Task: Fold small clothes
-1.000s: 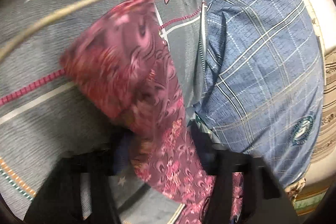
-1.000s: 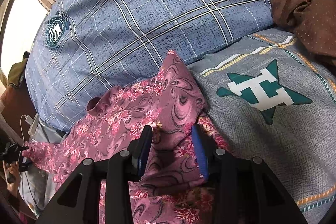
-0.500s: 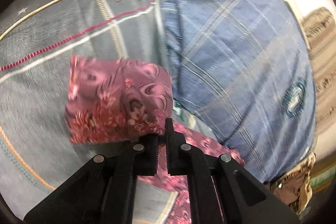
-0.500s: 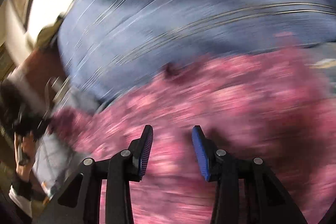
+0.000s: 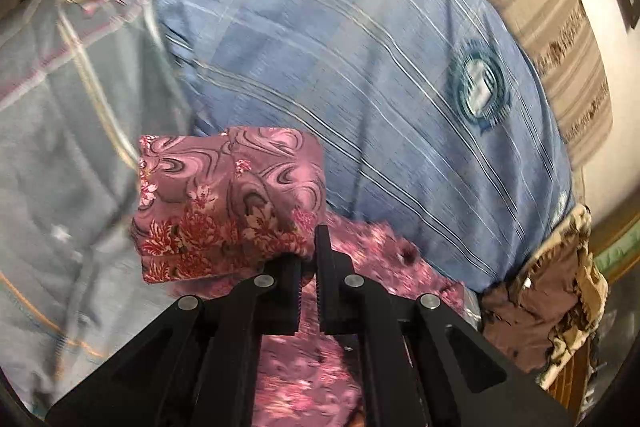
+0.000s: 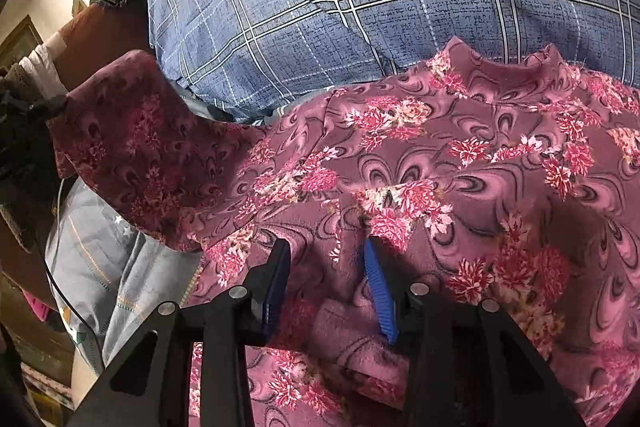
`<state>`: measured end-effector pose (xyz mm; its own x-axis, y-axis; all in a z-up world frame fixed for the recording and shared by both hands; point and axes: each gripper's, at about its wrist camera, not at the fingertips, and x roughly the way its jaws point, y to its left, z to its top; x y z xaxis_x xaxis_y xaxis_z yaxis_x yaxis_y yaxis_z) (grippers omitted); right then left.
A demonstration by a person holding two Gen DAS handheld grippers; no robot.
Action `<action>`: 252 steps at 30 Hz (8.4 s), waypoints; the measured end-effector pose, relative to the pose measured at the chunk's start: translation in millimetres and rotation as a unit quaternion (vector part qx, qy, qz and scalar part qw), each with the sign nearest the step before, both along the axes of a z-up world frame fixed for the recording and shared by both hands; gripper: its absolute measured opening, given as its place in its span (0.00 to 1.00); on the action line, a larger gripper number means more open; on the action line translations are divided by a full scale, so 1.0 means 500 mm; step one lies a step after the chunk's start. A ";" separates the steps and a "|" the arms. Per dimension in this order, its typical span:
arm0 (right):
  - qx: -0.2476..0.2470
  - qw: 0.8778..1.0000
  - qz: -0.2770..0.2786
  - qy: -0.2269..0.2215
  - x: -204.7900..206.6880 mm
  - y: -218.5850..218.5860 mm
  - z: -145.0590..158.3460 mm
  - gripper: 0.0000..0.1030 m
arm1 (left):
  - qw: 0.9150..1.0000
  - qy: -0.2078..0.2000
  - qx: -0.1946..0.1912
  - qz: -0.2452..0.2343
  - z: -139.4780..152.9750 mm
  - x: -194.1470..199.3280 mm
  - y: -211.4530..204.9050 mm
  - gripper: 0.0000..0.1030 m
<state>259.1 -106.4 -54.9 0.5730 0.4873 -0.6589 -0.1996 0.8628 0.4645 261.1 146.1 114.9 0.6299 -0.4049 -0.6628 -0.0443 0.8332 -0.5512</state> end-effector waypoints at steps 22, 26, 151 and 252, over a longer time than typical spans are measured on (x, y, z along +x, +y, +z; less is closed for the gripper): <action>0.123 0.977 -0.172 0.006 -0.160 -0.393 0.001 0.52 | 0.978 0.146 0.020 -0.148 -0.210 0.006 -0.477 0.19; 0.160 0.969 -0.188 0.021 -0.144 -0.397 0.002 0.55 | 0.978 0.132 -0.053 -0.152 -0.154 -0.022 -0.387 0.50; 0.006 0.983 -0.170 0.071 -0.446 -0.563 0.025 0.47 | 0.951 0.239 0.069 -0.185 -0.262 -0.326 -0.086 0.55; 0.235 0.956 -0.177 0.003 0.015 -0.640 0.117 0.06 | 0.987 0.121 -0.092 -0.060 -0.195 0.189 -0.109 0.06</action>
<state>266.4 -426.4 3.8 0.7538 0.5064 -0.4187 0.0707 0.5711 0.8178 355.9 91.7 17.2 0.4021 -0.5942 -0.6966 -0.1007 0.7275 -0.6787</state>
